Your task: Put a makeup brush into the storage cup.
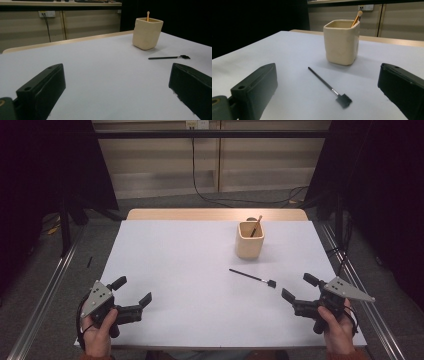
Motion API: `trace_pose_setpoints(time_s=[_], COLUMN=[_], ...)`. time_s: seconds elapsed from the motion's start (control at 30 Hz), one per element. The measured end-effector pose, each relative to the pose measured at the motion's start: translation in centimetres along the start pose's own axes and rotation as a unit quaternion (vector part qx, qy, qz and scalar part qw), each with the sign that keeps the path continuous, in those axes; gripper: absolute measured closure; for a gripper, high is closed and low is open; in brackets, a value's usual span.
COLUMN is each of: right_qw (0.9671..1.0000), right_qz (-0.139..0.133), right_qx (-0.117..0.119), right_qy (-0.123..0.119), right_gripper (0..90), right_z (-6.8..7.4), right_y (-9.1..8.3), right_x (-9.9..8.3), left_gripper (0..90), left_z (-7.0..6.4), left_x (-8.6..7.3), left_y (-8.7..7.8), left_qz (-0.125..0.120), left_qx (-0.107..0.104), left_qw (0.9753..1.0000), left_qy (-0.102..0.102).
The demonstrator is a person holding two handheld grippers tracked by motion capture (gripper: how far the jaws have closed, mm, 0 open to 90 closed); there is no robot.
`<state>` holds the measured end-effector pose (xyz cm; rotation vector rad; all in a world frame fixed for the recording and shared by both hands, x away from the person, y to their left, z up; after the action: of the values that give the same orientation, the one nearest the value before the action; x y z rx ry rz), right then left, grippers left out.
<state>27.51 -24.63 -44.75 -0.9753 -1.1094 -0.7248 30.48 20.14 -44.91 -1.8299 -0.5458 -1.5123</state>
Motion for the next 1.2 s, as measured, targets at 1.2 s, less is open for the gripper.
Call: trace_pose_setpoints(time_s=[1.2], right_qw=[0.9994], right_qz=[-0.017], right_qx=[0.021], right_qy=[-0.022], right_gripper=[1.1], right_z=[-0.4], right_y=[0.6], right_x=[0.7], left_gripper=[0.5], left_z=[0.3], left_x=[-0.4], left_y=[-0.2], left_qz=[-0.002], left_qx=[0.011], left_qw=[0.9999], left_qy=[-0.001])
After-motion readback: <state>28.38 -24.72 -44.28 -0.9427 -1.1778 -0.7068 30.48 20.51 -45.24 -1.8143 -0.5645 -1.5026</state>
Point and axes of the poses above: each handheld gripper's, and its own axes: y roughly forward along the jaws, x roughly out of its top, z roughly to its left, the point moved 9 cm from there along y, roughly forward along the jaws, and after that the axes turned 5 degrees about -x, right-handed, at the moved point
